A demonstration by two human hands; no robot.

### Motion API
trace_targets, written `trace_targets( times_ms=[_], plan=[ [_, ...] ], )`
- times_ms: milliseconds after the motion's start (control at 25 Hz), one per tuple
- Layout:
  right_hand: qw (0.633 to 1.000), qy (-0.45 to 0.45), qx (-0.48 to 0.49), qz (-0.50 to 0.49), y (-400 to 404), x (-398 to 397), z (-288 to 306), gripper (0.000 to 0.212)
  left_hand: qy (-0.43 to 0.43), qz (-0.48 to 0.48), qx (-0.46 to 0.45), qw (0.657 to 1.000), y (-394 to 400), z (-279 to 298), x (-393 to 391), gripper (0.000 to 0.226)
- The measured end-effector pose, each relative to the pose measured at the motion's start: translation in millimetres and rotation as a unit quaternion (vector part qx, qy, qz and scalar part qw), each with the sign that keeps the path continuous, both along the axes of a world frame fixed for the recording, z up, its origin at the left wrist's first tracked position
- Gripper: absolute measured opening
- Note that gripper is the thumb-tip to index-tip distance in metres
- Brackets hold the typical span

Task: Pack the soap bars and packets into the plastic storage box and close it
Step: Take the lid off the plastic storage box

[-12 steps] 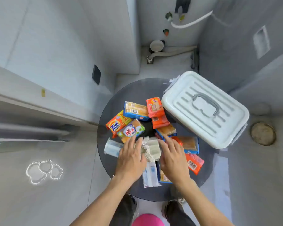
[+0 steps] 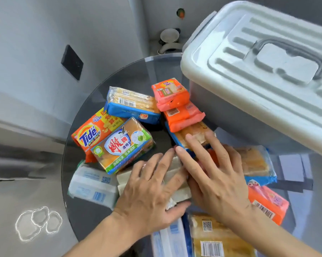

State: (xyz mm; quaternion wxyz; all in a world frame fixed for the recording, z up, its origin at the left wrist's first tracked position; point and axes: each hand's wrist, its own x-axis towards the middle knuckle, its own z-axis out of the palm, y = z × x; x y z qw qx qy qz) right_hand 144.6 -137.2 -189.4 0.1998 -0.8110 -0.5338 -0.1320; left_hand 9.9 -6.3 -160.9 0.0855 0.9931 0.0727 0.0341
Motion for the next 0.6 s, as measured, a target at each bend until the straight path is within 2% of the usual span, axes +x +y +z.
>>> trace_targets(
  times_ms=[160,360,600],
  plan=[
    [0.999,-0.017,0.045,-0.005,1,-2,-4,0.046,-0.034,0.003,0.024,0.999,-1,-4,3,0.074],
    [0.997,-0.047,0.050,-0.017,3,0,-3,0.054,-0.078,0.012,0.061,0.995,-6,-9,2,0.068],
    [0.999,-0.022,0.025,0.010,-3,3,10,0.056,-0.039,0.047,0.069,0.996,-11,-7,1,0.067]
  ],
)
